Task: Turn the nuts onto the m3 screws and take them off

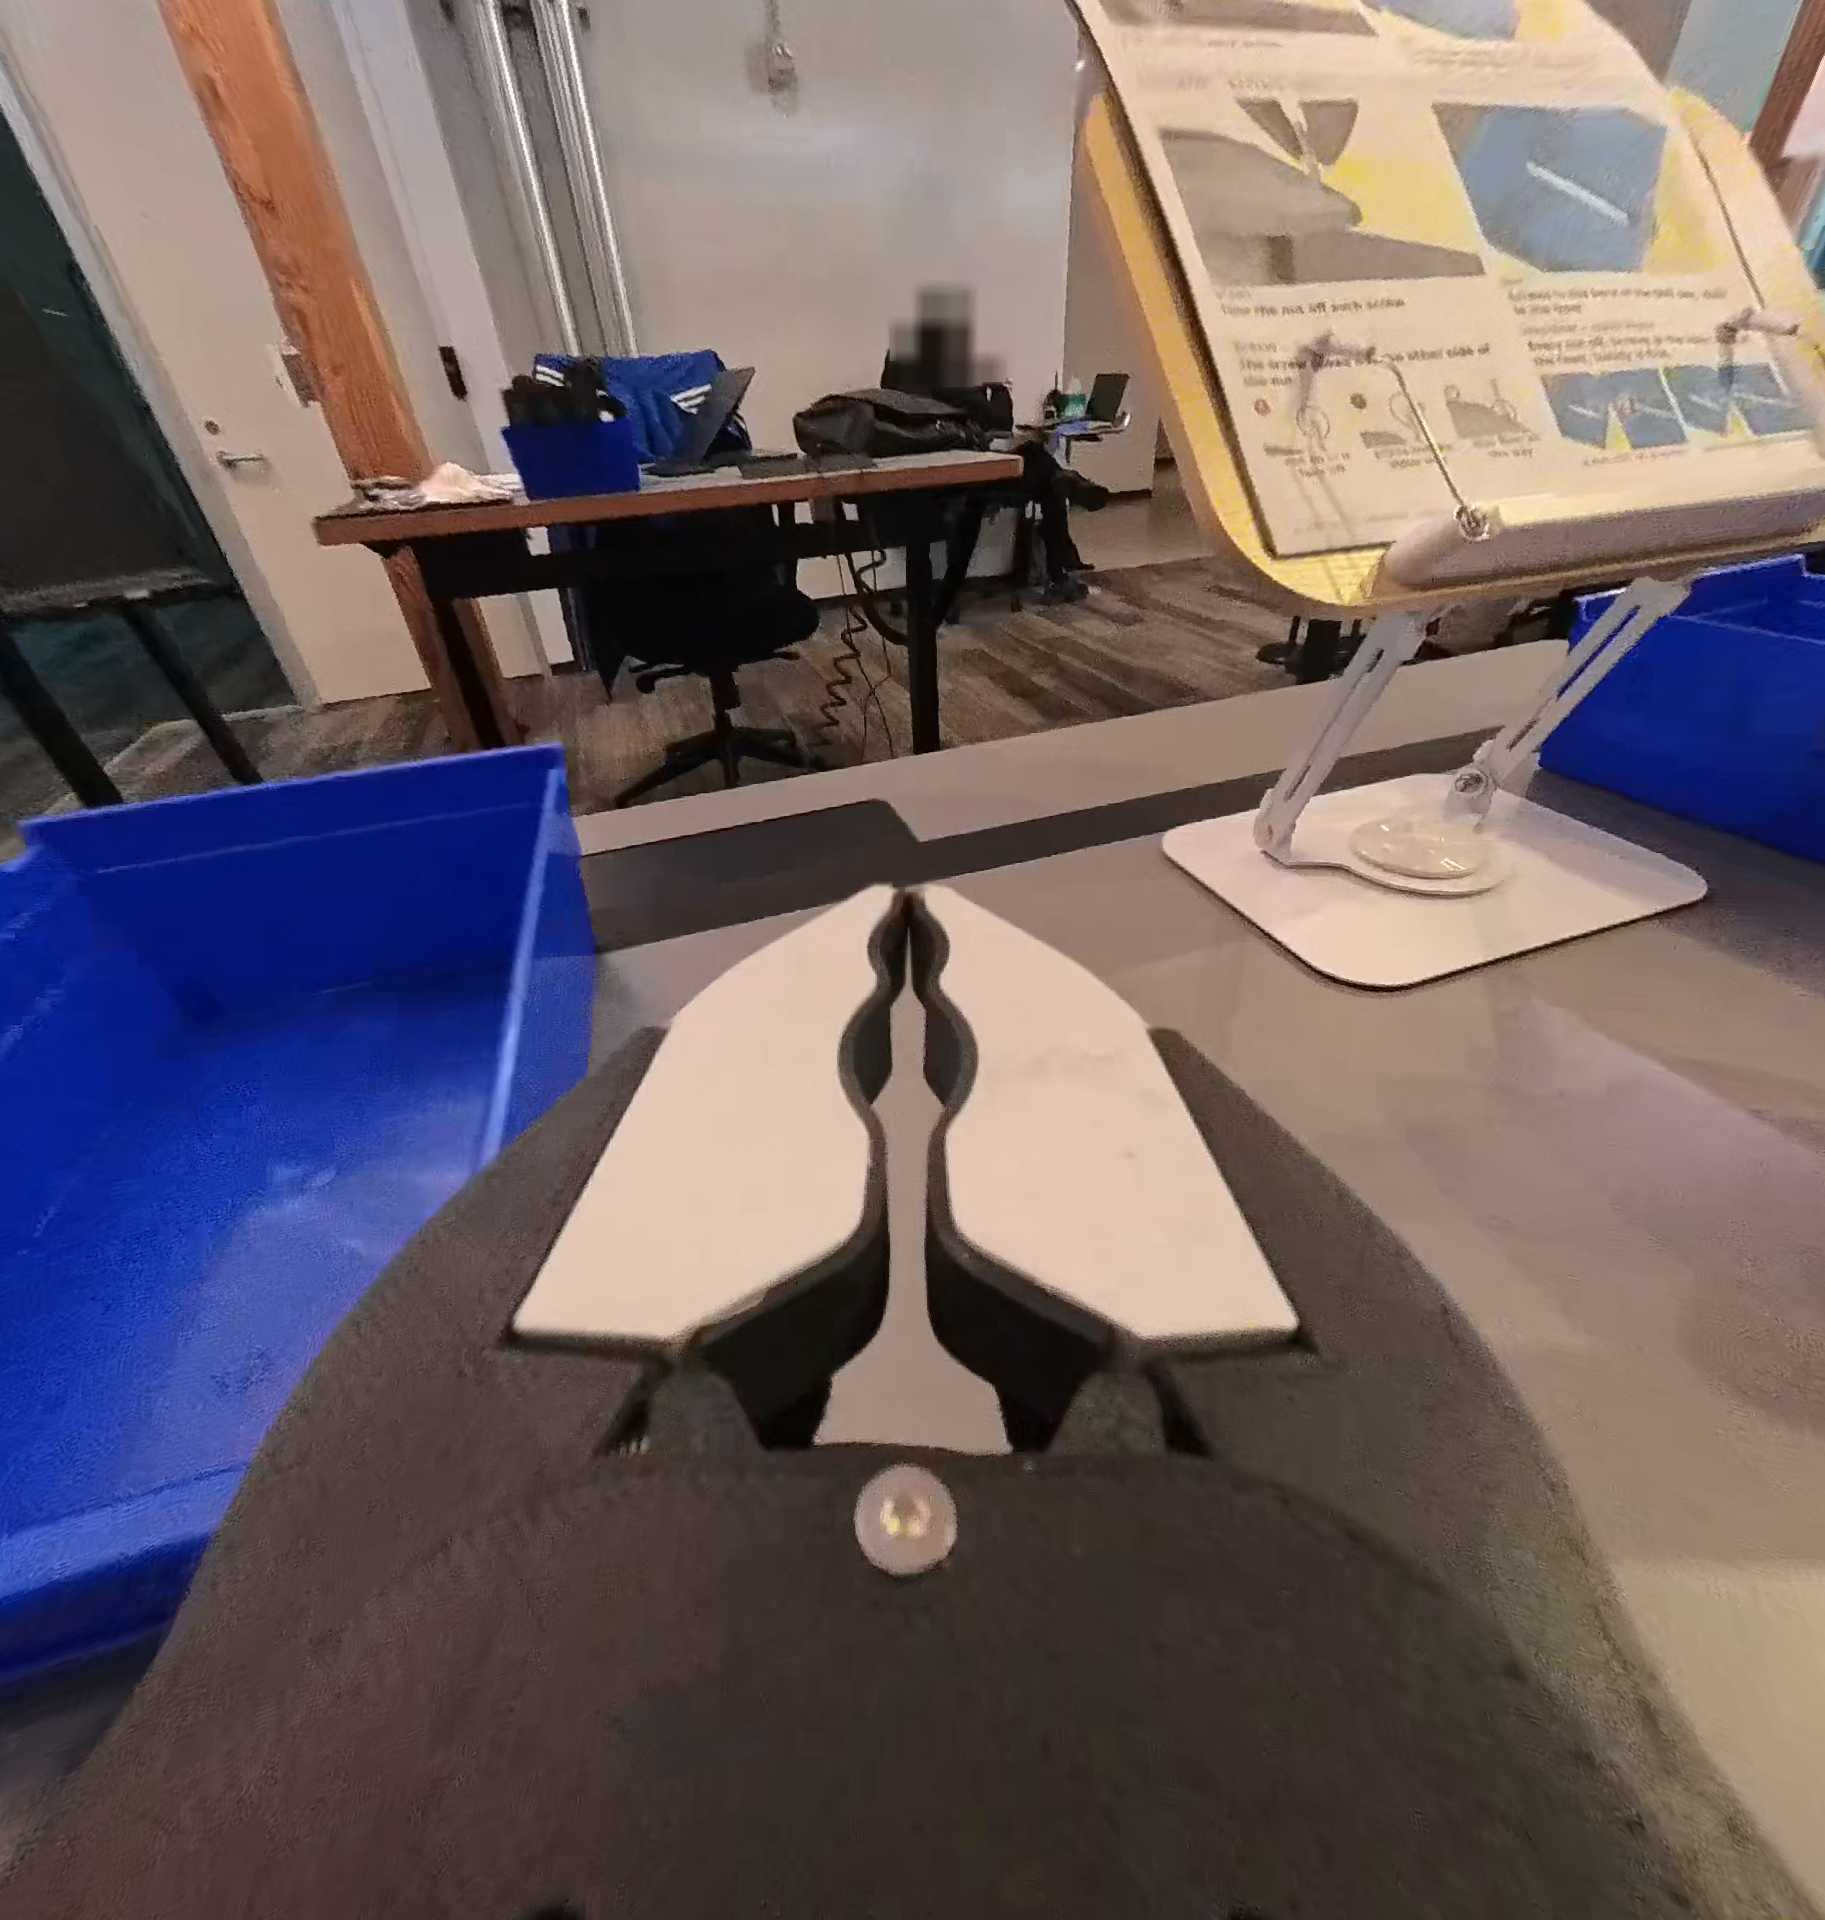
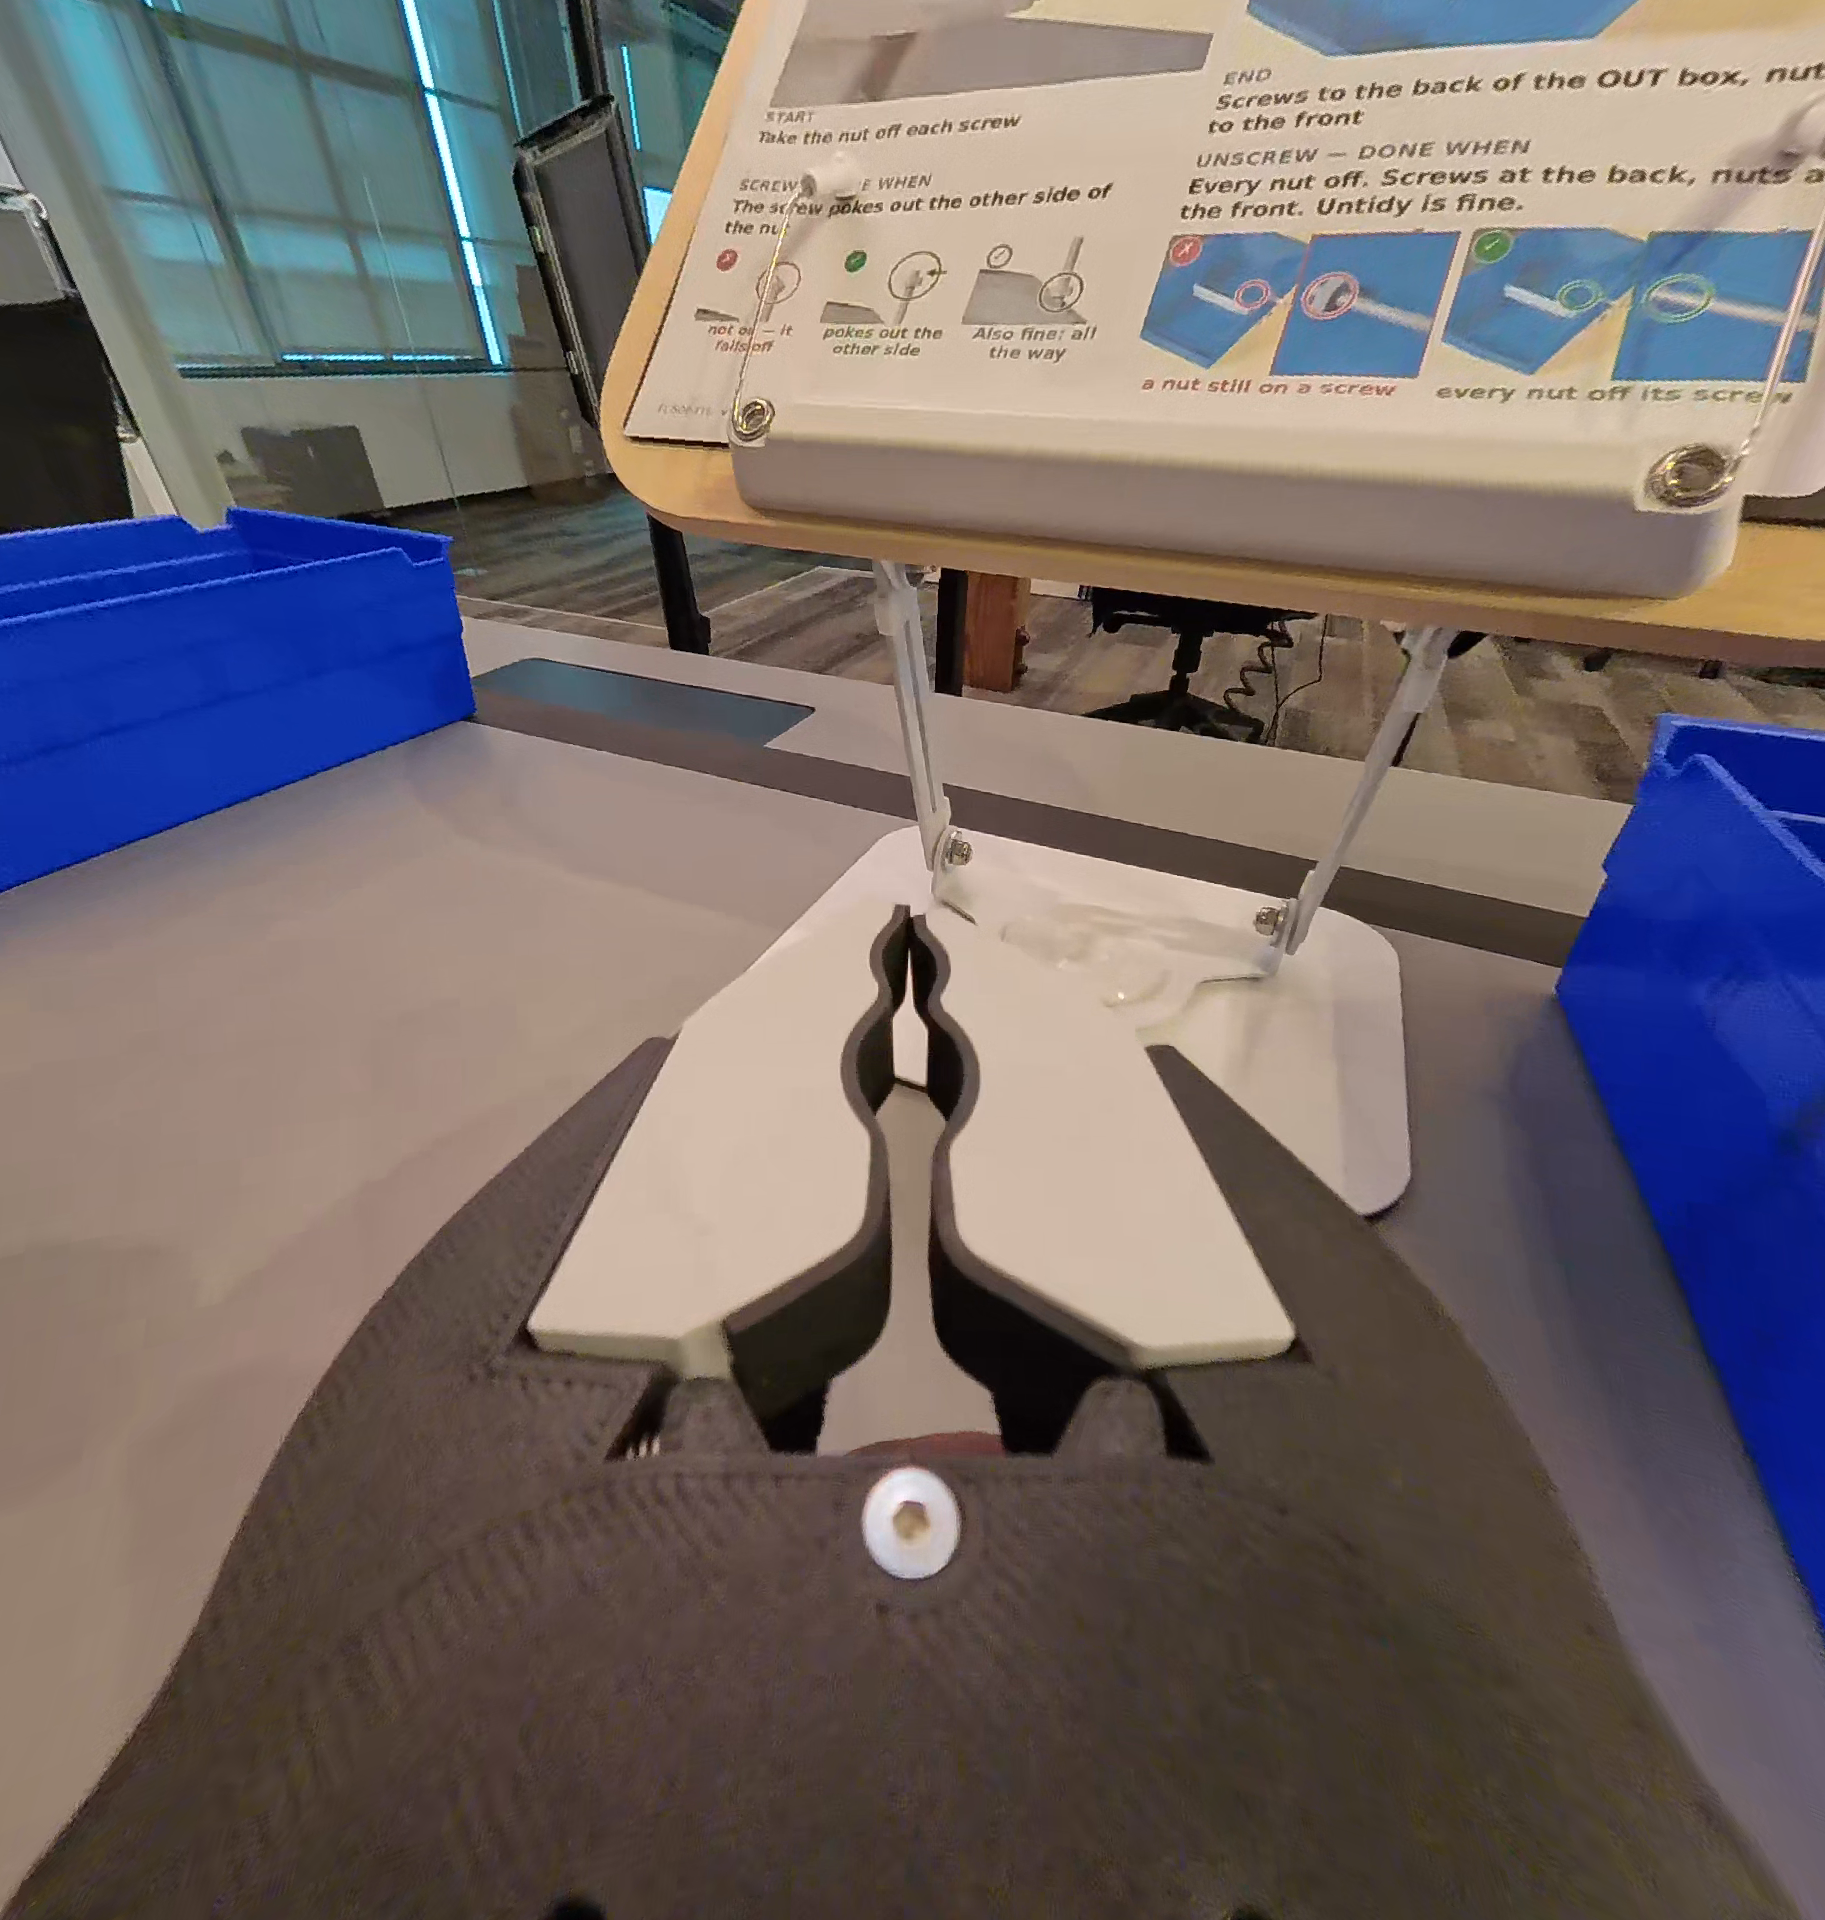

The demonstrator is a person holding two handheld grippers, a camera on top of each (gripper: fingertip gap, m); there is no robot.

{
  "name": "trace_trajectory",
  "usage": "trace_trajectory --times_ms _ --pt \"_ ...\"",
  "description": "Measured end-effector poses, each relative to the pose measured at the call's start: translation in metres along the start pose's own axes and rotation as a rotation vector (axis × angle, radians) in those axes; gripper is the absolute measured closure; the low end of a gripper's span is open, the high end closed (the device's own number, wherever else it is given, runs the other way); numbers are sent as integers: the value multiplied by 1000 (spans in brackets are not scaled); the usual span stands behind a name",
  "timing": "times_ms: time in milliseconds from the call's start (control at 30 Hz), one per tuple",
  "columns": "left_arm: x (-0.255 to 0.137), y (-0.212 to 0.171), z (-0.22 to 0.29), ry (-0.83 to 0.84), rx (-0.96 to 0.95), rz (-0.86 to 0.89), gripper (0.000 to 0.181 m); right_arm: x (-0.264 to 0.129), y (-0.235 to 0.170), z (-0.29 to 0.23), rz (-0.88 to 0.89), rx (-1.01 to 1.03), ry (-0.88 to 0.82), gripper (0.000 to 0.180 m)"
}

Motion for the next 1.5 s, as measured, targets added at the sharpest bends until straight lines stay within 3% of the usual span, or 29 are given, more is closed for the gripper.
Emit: trace_trajectory --times_ms 300,500,667,833,1167,1500 --pt "-63 15 -74 225 68 -54 163 -4 -5 -6 -25 -85 30 170" --pt "-52 30 -131 129 128 -281 148 3 -12 -15 -54 -123 80 171" --pt "-35 35 -159 91 186 -364 150 2 -12 -14 -53 -115 85 171" --pt "-17 31 -169 -18 393 -582 152 4 -13 -16 -66 -130 93 171" --pt "23 29 -200 -439 813 -958 149 5 -12 -11 -69 -79 121 171" --pt "54 -26 -203 -730 1108 -1463 151 6 -12 -8 -76 -43 143 172"
Point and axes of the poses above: each gripper's, where its closed fingertips meet, x out along the fingers, y out of its top, z = x × y across the jaws, the point moved 10 cm from there along -x, back along the fingers, and after that the axes turned 1 degree about -y, right-handed, at the moved point
